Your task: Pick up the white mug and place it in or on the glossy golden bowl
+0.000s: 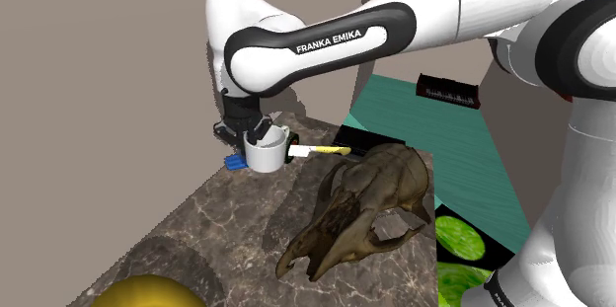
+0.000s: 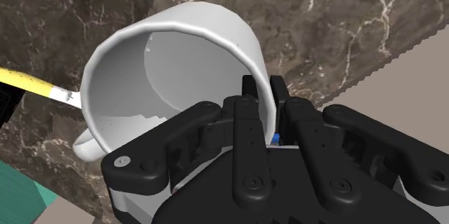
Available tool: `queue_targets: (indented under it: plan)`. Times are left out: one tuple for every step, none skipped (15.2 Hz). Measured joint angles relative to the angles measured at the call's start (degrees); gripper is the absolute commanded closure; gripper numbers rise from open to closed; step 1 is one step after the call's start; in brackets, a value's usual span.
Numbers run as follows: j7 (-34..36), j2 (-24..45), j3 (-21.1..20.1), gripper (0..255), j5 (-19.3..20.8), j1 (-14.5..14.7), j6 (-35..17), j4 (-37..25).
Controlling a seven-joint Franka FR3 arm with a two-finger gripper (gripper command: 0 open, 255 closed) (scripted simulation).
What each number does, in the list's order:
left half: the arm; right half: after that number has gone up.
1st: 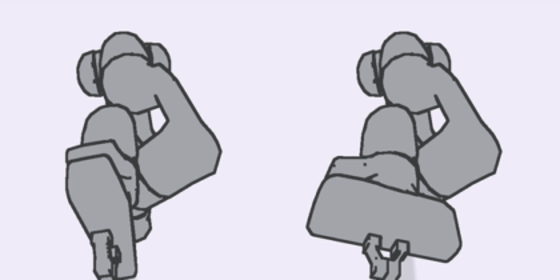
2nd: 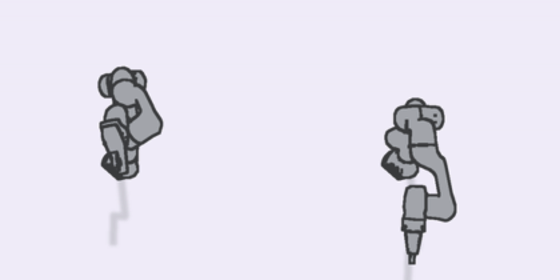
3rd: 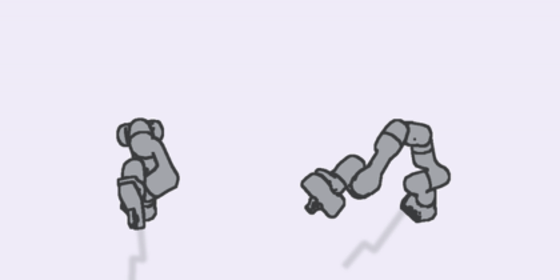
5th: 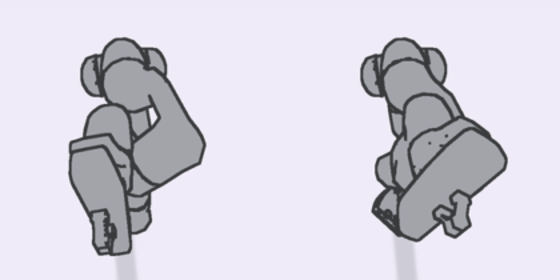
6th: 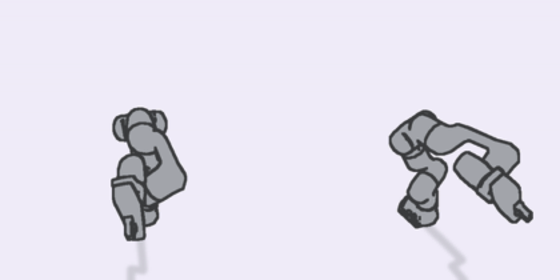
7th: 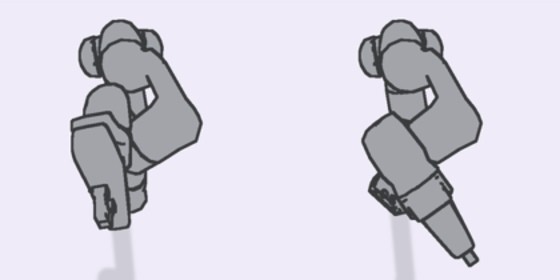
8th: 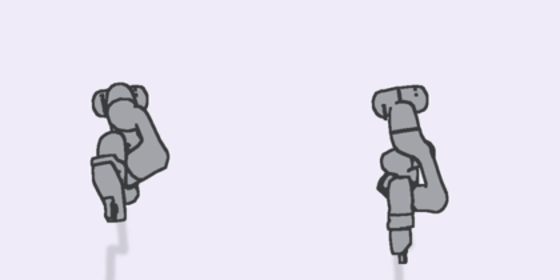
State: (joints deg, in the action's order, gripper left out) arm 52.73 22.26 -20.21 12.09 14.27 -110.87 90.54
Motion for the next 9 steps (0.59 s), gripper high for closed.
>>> queue_targets:
  plan:
    - [0.0,-0.2,-0.1,255,-0.1,0.0,0.6,-0.4]
    - [-0.1,-0.4,-0.1,255,-0.2,0.0,1.3,-0.9]
    - [-0.2,-0.5,-0.1,255,-0.3,0.1,2.0,-1.6]
    - [-0.3,-0.6,-0.2,255,-0.3,0.1,2.5,-2.0]
    - [-0.4,-0.7,-0.2,255,-0.4,0.1,3.4,-2.7]
    - [-0.4,-0.9,-0.3,255,-0.5,0.2,4.3,-3.4]
    - [-0.6,-1.0,-0.3,255,-0.6,0.2,5.0,-4.0]
    - [-0.8,-1.1,-0.3,255,-0.7,0.1,5.6,-4.6]
    - [-0.8,-1.3,-0.3,255,-0.7,0.2,6.3,-5.1]
